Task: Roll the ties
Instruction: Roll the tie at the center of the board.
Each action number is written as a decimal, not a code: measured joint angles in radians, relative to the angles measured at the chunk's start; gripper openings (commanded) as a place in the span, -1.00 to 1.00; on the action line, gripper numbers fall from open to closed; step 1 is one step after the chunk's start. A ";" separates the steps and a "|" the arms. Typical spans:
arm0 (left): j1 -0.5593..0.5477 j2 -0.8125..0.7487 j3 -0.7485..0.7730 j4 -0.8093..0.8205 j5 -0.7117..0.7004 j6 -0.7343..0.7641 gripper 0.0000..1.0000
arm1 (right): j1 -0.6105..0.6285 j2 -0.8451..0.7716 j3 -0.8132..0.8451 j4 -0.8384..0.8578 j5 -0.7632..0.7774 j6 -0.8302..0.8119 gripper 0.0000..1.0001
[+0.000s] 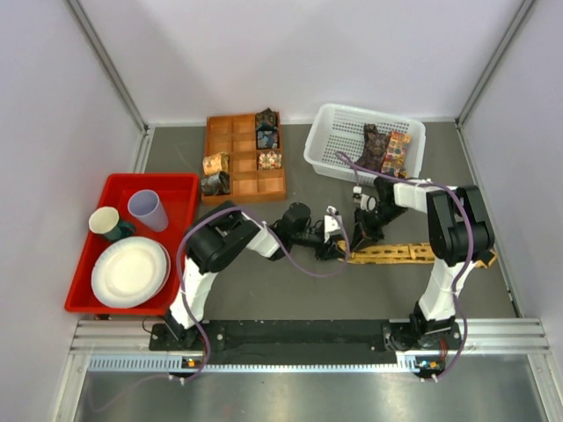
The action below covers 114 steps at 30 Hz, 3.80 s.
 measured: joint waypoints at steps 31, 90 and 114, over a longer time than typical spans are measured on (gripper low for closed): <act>-0.082 -0.121 0.350 -1.051 -0.372 0.432 -0.67 | -0.052 -0.041 -0.014 0.035 -0.303 0.010 -0.20; -0.035 -0.034 0.071 -0.218 -0.010 0.319 -0.09 | -0.032 0.105 0.069 -0.146 -0.055 -0.033 -1.00; -0.036 -0.171 0.137 -0.701 -0.241 0.278 -0.96 | -0.046 -0.082 0.052 -0.090 -0.198 -0.094 -0.02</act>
